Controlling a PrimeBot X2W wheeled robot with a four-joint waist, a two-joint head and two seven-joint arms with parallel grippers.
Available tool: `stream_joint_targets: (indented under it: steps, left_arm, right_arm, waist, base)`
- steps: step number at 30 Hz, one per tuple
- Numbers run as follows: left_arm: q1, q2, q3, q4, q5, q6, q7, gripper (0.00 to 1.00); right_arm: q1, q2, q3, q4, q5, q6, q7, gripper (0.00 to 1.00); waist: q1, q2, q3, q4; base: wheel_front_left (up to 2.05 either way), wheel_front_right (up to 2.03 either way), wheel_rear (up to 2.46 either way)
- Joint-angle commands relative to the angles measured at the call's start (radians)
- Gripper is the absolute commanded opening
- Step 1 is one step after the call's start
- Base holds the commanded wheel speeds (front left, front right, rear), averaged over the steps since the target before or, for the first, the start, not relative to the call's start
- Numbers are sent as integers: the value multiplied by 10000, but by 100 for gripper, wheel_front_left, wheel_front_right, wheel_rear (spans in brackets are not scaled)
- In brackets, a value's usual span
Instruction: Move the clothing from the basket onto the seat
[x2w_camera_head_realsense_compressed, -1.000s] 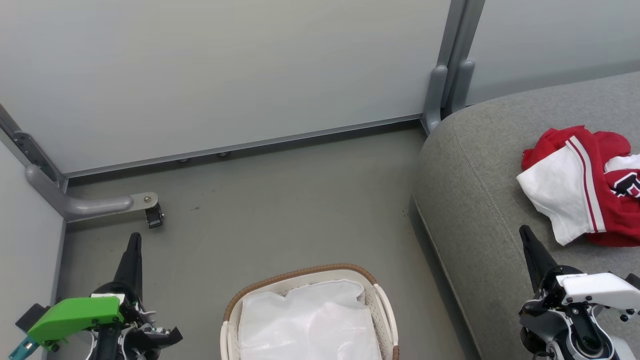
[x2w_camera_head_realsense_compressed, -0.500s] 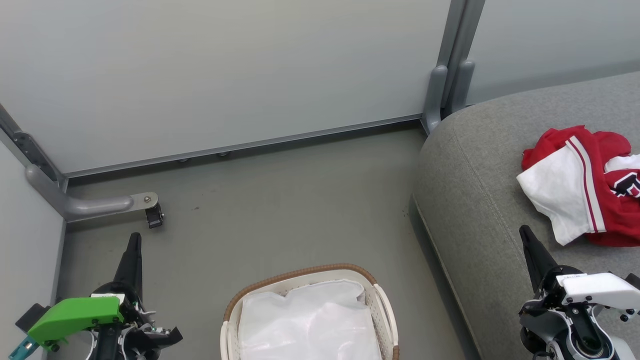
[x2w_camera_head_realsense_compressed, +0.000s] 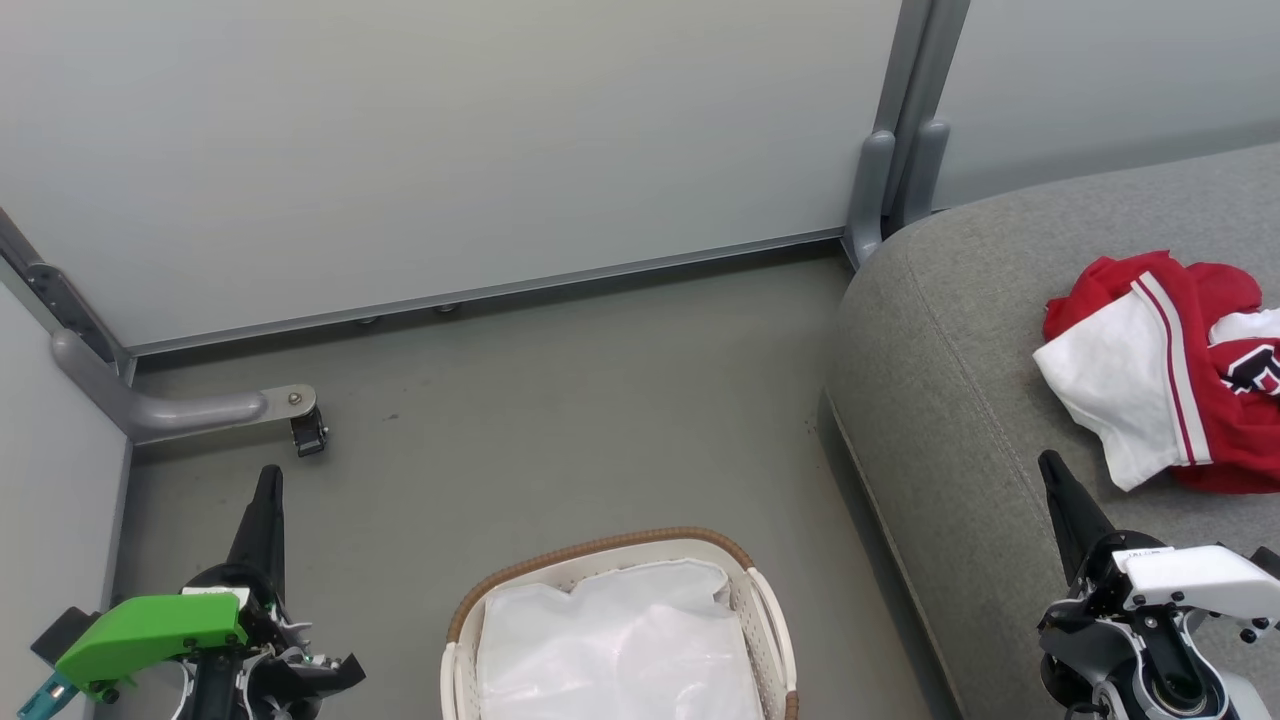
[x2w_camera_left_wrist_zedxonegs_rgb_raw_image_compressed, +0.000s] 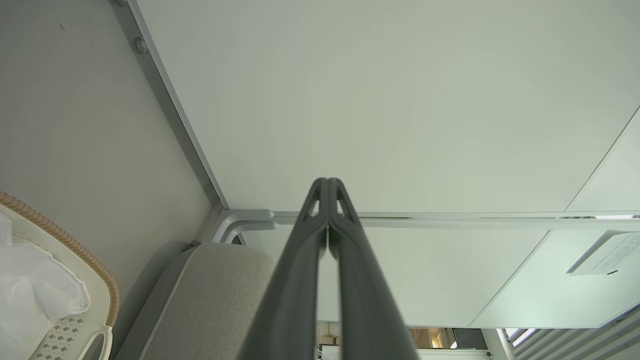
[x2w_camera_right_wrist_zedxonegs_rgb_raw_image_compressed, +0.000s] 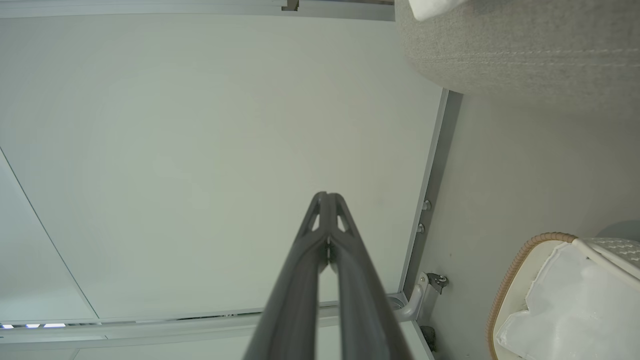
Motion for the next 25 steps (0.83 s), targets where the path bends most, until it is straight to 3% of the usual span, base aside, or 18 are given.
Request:
stream_joint_targets:
  steps: [1, 25]
  left_arm:
    - [-123, 66, 22, -19, -30, -46, 42, 0]
    - [-123, 66, 21, -19, -30, -47, 42, 0]
  right_arm:
    - [-8, -24, -18, -25, 37, 0, 30, 0]
    - [-8, -24, -17, -25, 38, 0, 29, 0]
  waist:
    - [0, 0, 0, 0]
    - [0, 0, 0, 0]
  base:
    - [0, 0, 0]
    - [0, 0, 0]
